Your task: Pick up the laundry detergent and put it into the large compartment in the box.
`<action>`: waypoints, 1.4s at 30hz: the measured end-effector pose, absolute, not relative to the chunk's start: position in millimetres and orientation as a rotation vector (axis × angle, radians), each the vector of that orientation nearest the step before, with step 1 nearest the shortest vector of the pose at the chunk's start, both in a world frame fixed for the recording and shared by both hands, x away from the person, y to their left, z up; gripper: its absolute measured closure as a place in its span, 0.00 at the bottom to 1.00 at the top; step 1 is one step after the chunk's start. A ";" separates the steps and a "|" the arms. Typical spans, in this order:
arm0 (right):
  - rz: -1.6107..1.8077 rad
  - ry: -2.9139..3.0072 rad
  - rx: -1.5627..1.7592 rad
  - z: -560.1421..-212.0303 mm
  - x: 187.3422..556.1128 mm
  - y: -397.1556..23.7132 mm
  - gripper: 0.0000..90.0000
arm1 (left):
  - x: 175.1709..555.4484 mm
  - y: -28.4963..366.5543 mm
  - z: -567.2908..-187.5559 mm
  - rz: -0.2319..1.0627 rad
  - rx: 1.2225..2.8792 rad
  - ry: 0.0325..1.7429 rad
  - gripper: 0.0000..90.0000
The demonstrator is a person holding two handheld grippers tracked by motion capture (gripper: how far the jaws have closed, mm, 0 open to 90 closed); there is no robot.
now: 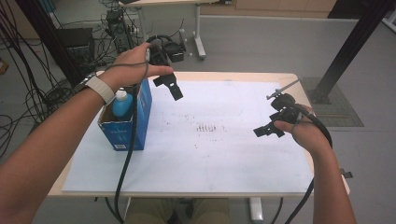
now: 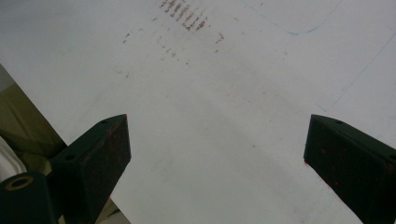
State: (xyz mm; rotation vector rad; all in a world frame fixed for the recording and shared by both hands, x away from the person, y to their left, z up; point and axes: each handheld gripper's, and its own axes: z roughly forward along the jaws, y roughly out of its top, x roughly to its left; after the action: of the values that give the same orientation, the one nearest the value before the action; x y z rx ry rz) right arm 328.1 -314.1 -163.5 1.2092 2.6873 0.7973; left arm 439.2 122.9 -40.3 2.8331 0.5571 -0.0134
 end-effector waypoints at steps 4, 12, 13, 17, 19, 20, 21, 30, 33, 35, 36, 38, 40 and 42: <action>0.798 2.688 1.209 -164.3 327.9 -313.2 0.08 | 437.8 119.9 -47.0 -0.018 2.837 0.524 0.06; 0.799 2.685 1.207 -163.2 327.1 -311.3 0.08 | 438.4 111.7 -62.9 -0.039 2.853 0.491 0.07; 0.800 2.684 1.208 -163.5 326.9 -311.6 0.08 | 438.2 110.5 -64.7 -0.039 2.855 0.487 0.07; 0.798 2.686 1.211 -165.7 327.0 -311.8 0.08 | 437.1 108.4 -69.1 -0.041 2.854 0.479 0.07; 0.800 2.687 1.216 -166.4 326.6 -311.7 0.08 | 436.6 108.0 -69.3 -0.042 2.854 0.477 0.07; 0.799 2.686 1.215 -166.3 326.4 -311.8 0.08 | 436.2 108.5 -69.5 -0.040 2.849 0.476 0.07; 0.802 2.685 1.214 -166.0 326.0 -312.2 0.08 | 436.2 108.5 -69.3 -0.041 2.848 0.477 0.07; 0.808 2.679 1.214 -166.4 323.7 -315.3 0.08 | 435.6 104.6 -72.9 -0.037 2.850 0.474 0.07; 0.808 2.676 1.221 -167.6 322.7 -316.7 0.08 | 436.4 102.3 -75.5 -0.043 2.856 0.470 0.07; 0.809 2.676 1.225 -168.2 322.3 -317.3 0.08 | 436.4 101.6 -77.5 -0.043 2.855 0.474 0.07; 0.811 2.675 1.223 -168.7 322.0 -317.8 0.08 | 436.5 100.7 -78.0 -0.043 2.858 0.473 0.07; 0.809 2.676 1.226 -169.0 321.8 -317.9 0.08 | 436.4 100.7 -79.0 -0.043 2.855 0.469 0.07; 0.809 2.676 1.226 -169.5 321.9 -318.1 0.08 | 436.6 100.5 -79.0 -0.045 2.856 0.468 0.07; 0.812 2.674 1.225 -170.0 321.9 -318.4 0.08 | 436.8 101.6 -79.7 -0.046 2.851 0.478 0.07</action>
State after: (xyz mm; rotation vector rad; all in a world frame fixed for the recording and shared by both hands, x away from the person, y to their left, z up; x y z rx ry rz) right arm 321.9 -318.4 -170.0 1.2250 2.6741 0.8115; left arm 436.8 101.6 -79.7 2.8511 0.4780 -0.0461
